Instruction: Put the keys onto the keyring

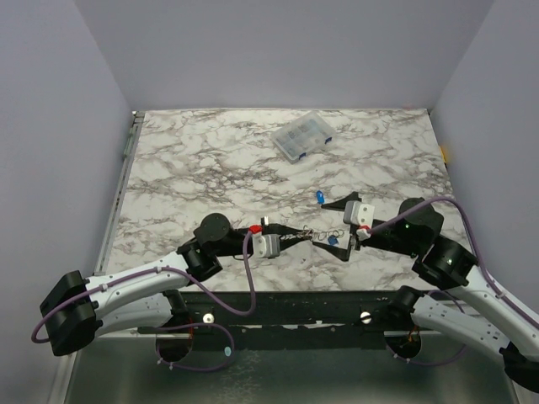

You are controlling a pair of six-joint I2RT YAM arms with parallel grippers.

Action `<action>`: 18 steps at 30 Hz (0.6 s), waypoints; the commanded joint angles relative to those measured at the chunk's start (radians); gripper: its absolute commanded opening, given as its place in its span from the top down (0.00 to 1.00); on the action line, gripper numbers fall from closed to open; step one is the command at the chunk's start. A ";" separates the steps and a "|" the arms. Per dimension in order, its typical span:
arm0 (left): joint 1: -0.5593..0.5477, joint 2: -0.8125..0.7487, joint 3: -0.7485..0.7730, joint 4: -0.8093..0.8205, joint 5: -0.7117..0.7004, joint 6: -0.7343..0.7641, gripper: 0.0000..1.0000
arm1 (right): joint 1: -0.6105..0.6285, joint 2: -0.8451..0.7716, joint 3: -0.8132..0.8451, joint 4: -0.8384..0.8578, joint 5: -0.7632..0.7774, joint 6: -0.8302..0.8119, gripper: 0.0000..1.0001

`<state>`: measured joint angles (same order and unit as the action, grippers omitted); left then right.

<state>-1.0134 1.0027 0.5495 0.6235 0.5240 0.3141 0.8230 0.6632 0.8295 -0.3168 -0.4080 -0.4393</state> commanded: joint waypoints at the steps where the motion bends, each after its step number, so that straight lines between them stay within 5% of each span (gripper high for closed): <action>1: 0.012 0.000 0.044 0.042 0.020 -0.026 1.00 | 0.001 0.000 0.028 -0.055 -0.054 0.002 0.13; 9: 0.024 0.005 0.049 0.042 -0.024 -0.046 1.00 | 0.002 0.010 0.000 -0.049 -0.057 0.031 0.22; 18: 0.028 0.011 0.046 0.071 -0.014 -0.079 1.00 | 0.005 0.038 -0.026 -0.002 -0.055 0.018 0.44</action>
<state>-0.9928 1.0130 0.5659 0.6353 0.5114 0.2680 0.8234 0.6888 0.8185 -0.3511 -0.4496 -0.4198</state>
